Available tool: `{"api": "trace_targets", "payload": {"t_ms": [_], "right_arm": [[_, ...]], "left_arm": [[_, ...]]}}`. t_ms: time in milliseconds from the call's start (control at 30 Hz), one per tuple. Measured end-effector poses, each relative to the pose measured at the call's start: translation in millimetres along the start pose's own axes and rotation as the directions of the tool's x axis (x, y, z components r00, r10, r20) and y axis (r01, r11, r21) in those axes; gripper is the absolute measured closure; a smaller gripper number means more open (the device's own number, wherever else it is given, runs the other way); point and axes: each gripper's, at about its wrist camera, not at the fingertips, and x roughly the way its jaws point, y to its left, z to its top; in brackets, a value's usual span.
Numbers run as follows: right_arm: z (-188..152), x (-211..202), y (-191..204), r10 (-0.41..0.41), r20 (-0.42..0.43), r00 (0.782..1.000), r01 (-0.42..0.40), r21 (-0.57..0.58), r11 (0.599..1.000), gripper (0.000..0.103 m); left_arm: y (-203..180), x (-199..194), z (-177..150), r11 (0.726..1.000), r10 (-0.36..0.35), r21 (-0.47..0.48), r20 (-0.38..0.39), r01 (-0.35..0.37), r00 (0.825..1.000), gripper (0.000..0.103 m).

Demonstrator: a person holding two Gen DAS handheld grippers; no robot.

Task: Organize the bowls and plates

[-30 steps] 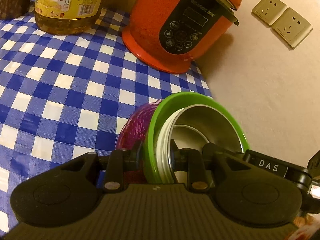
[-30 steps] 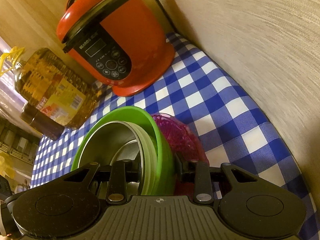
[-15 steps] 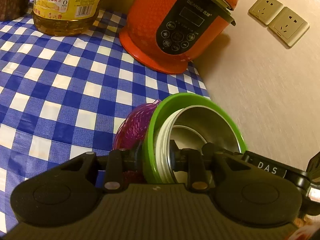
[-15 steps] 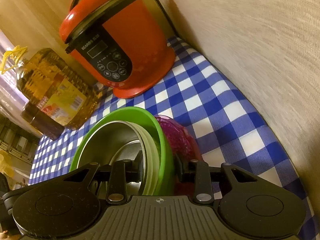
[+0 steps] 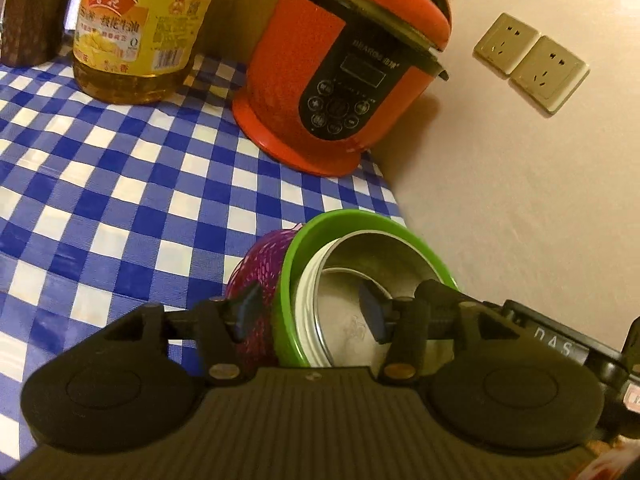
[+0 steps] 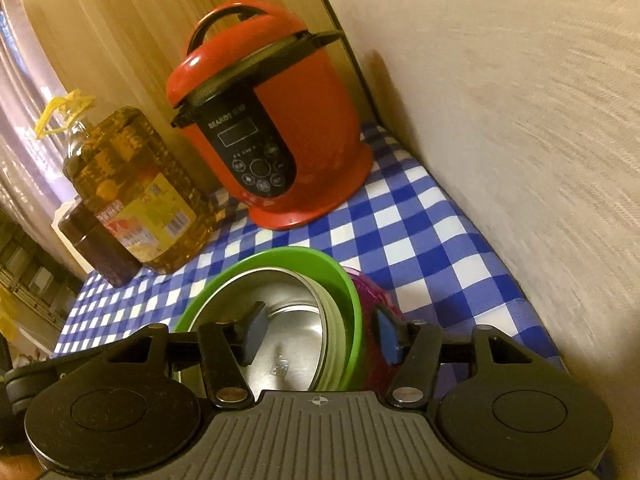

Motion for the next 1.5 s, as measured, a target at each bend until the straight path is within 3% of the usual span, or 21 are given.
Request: {"api": "trace_targets", "payload": {"t_ms": [200,533,1033,1500], "right_arm": [[-2.2,-11.4,4.4,-0.008,0.004,1.0,0.008,-0.004,1.0,0.044],[-8.9,-49.4,21.4,-0.027,0.056,0.998,0.032,-0.081,0.996,0.043],[-32.2,-113.0,31.2,-0.053,0.072,0.996,0.059,-0.09,0.994,0.043],[-63.3,-164.1,43.0,-0.083,0.05,0.995,0.088,-0.096,0.991,0.043]], "left_arm": [[-2.9,-20.3,-8.4,1.0,-0.009,0.012,0.036,0.008,0.999,0.035],[-14.0,-61.3,-23.1,0.996,0.023,0.086,0.098,-0.031,0.995,0.024],[-28.5,-121.2,-49.5,0.981,0.11,0.148,0.106,-0.125,0.988,0.022],[-41.6,-169.4,-83.1,0.973,0.13,0.18,0.088,-0.144,0.988,0.021]]}}
